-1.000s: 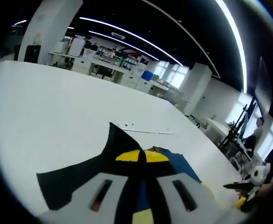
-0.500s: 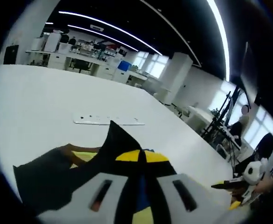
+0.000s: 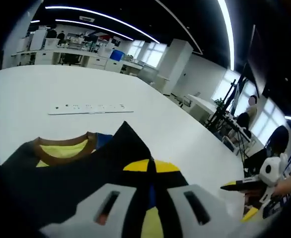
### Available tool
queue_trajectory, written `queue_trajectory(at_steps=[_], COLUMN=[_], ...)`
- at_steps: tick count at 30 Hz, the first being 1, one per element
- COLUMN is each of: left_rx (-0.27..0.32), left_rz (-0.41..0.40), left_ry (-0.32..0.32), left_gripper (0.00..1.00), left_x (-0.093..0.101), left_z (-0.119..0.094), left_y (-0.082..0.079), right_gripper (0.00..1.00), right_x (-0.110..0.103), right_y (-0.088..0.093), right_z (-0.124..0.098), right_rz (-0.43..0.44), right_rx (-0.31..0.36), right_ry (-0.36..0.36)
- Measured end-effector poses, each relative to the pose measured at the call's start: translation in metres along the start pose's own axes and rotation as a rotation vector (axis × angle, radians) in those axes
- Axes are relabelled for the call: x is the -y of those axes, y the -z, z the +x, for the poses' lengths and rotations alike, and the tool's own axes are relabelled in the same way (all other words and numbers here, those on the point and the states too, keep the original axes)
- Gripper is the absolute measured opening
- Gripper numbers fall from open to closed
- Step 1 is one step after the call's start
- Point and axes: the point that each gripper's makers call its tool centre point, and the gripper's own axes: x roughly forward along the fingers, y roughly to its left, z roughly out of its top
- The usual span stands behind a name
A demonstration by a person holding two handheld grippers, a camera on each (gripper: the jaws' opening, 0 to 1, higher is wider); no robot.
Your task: Fold the garment on the visible template until the final outline fits inside the template.
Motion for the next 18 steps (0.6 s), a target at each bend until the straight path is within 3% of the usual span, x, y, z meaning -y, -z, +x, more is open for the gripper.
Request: queue_trajectory(at_steps=[11, 18], left_rx=[-0.098, -0.096], left_rz=[-0.011, -0.001], left_ry=[0.079, 0.073], left_gripper=[0.00, 0.00], left_x=[0.026, 0.026], left_z=[0.013, 0.009], left_y=[0.035, 0.035], right_gripper=[0.92, 0.92], right_x=[-0.001, -0.002], right_y=[0.003, 0.004], right_z=[-0.002, -0.002], right_rz=[0.009, 0.011], right_rx=[-0.001, -0.006], right_ry=[0.000, 0.000])
